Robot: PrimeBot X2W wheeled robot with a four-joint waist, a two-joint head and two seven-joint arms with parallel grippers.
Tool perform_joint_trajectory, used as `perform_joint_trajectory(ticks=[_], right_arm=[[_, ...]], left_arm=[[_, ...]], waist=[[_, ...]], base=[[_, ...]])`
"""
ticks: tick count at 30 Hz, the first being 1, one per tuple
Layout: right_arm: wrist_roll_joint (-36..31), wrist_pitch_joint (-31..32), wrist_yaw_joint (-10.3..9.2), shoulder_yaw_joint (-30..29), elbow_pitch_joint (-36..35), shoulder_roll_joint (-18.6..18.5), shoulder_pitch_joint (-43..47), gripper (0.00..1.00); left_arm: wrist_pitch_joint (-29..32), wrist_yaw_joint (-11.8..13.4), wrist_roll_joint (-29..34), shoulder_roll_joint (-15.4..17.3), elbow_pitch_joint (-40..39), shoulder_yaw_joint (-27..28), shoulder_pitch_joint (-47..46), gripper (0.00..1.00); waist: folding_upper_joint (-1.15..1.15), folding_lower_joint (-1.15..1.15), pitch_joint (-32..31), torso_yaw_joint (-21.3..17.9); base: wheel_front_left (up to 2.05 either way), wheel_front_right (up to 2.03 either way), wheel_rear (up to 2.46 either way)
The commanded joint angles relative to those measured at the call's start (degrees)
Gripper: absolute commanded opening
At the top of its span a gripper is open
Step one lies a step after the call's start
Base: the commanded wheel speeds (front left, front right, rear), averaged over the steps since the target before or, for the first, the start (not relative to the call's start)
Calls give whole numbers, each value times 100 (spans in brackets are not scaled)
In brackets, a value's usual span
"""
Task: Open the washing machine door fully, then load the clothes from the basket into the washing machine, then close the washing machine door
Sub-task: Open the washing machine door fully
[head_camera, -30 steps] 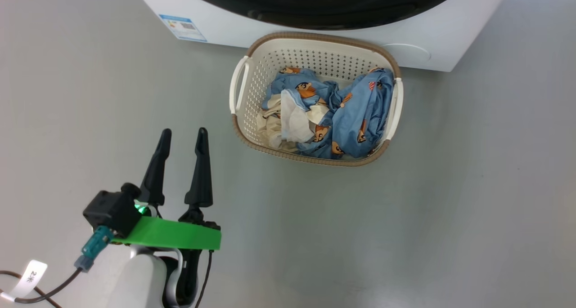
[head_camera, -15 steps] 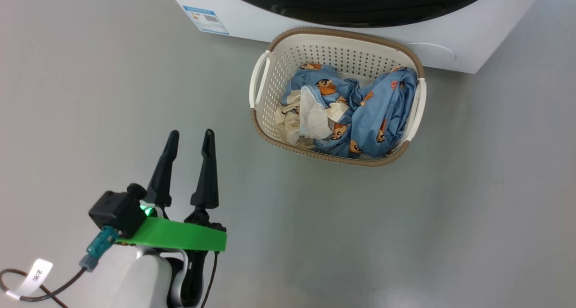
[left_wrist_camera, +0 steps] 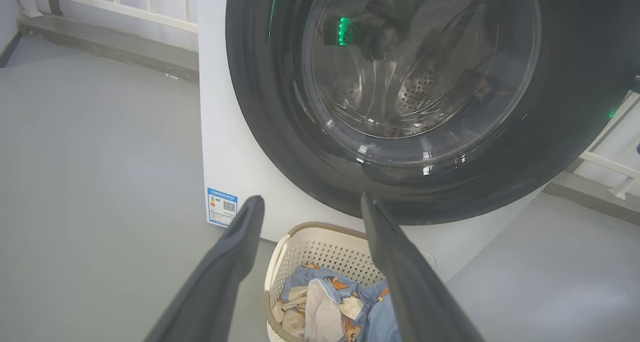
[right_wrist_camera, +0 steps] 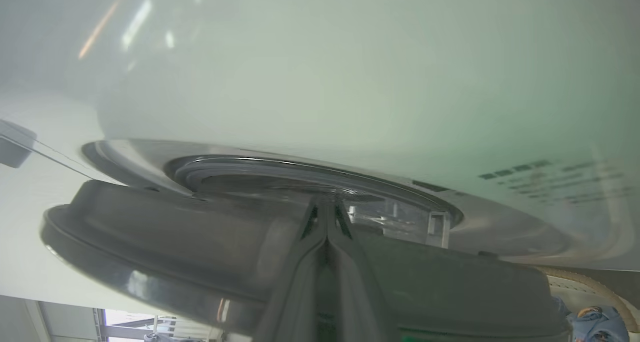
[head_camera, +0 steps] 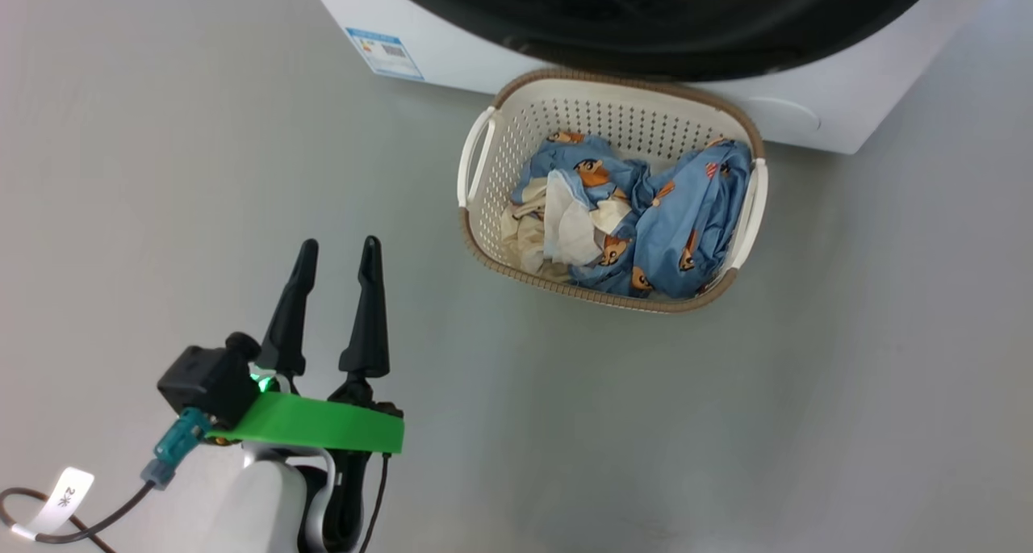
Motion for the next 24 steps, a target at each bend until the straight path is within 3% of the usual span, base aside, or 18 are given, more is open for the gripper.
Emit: perform_joint_trajectory(ticks=[1, 24], right_arm=[[20, 145, 28, 121, -188, 281, 248, 0], [677, 750, 28, 46, -742, 617, 2092, 0]], left_arm=[[-37, 15, 32, 89, -71, 229, 52, 100], [-37, -133, 502, 89, 173, 716, 614, 100]], waist=[[0, 0, -141, -77], [0, 0, -1310, -284]], base=[[0, 0, 0], [0, 0, 0]])
